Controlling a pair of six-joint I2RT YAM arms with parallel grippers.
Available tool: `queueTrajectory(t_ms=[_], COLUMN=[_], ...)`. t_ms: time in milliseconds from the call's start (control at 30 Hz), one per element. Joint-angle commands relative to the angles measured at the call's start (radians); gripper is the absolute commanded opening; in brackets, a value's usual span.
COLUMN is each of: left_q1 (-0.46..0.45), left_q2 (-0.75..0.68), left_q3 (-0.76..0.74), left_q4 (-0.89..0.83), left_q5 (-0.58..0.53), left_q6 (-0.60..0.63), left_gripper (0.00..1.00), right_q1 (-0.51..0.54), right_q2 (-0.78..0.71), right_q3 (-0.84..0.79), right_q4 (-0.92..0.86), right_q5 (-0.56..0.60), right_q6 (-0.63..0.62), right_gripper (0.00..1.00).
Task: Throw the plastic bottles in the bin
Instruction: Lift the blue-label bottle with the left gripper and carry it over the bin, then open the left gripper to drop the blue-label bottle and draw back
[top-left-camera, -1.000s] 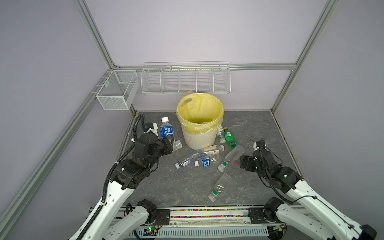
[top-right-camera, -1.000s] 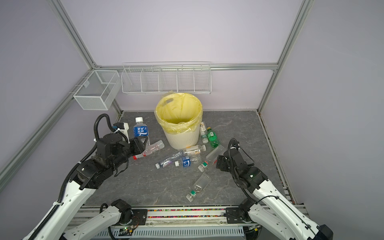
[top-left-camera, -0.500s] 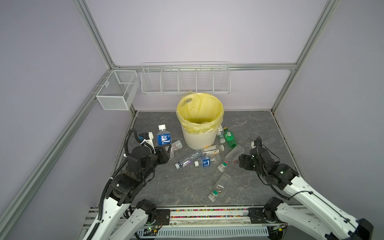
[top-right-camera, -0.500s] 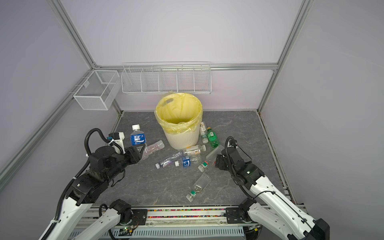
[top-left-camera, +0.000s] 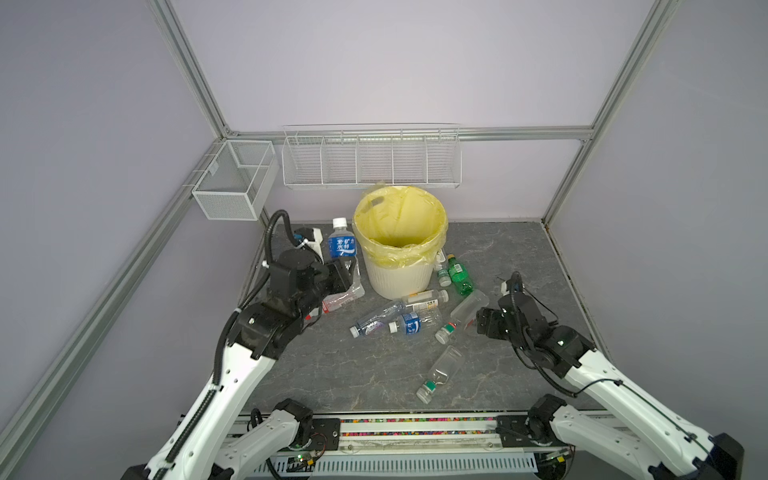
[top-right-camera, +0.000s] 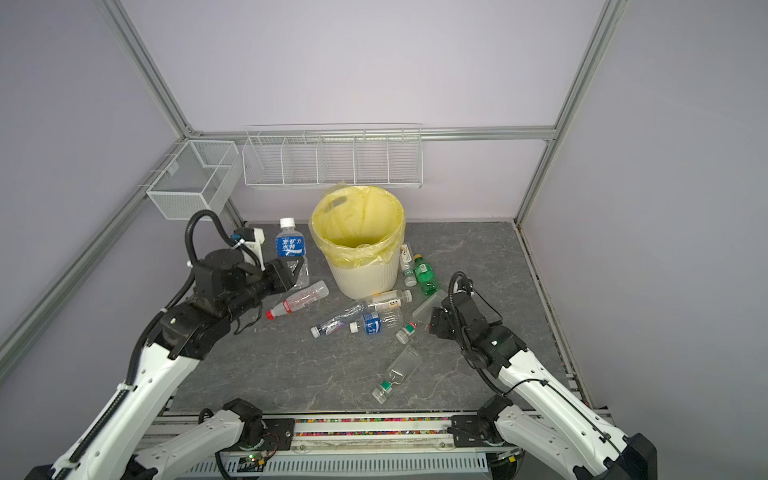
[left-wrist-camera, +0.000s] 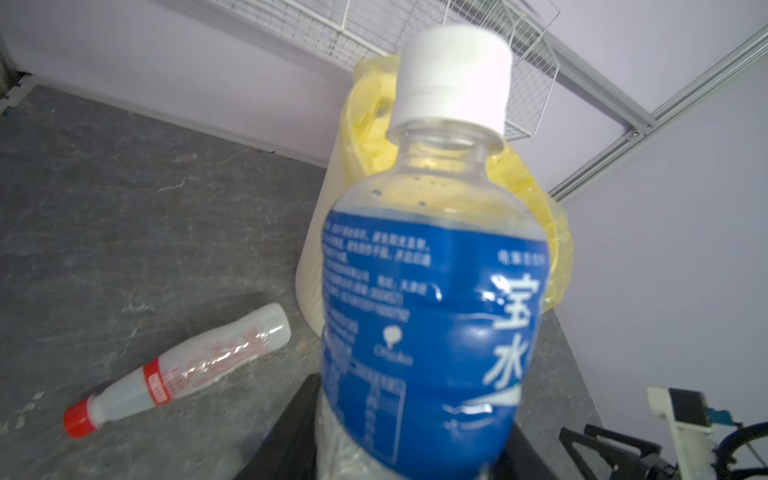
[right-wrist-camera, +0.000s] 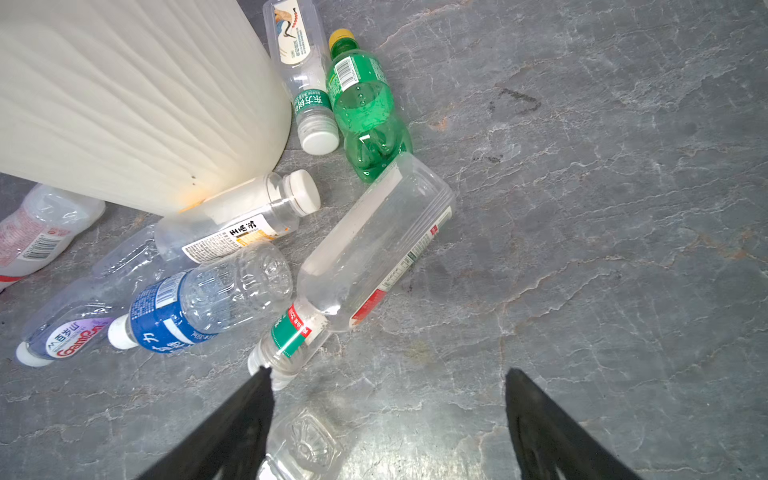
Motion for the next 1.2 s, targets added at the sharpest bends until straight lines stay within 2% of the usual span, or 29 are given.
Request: queueTrajectory(t_ms=[0,33,67,133,167,267,467,733,933,1167], left_q1=[0.004,0.004,0.004,0.004,0.004,0.004,0.007,0.007,0.007,0.007], left_q2=[0.187,0.268,0.353,0.495,0.552,0.609,0.488,0.284,0.150,0.107], left_q3=[0.174,0.254,0.351,0.534,0.626,0.760,0.700,0.396,0.111,-0.041], left_q4=[0.081,0.069,0.035,-0.060,-0.116,-0.197,-0.213,-0.139,-0.014,0.013], left_q5=[0.064,0.079,0.085,0.094,0.093,0.084,0.016,-0.001,0.019,0.047], left_q6=[0.038,0.045,0.050,0.071,0.076,0.099,0.153,0.180,0.122,0.062], left_gripper=[0.45,0.52,0.68,0.92,1.00,0.99,0.99,0.99,0.99,0.99], right_q1=[-0.005,-0.005,-0.005,-0.005,-0.006,-0.005,-0.005,-0.006,-0.007,-0.006], right_q2=[-0.012,-0.012,-0.016,-0.022,-0.028,-0.052,-0.101,-0.075,-0.023,0.010], right_q3=[0.000,-0.002,-0.002,-0.001,0.002,0.006,0.001,0.011,0.028,0.032], right_q4=[0.019,0.021,0.022,0.016,0.006,-0.027,-0.083,-0.105,-0.109,-0.099], right_q5=[-0.012,-0.016,-0.019,-0.027,-0.031,-0.034,-0.008,0.006,0.008,-0.001], right_q6=[0.006,0.008,0.011,0.019,0.023,0.031,0.034,0.023,0.019,0.033], right_gripper=[0.88,0.88,0.88,0.88,0.88,0.88,0.88,0.88,0.88,0.88])
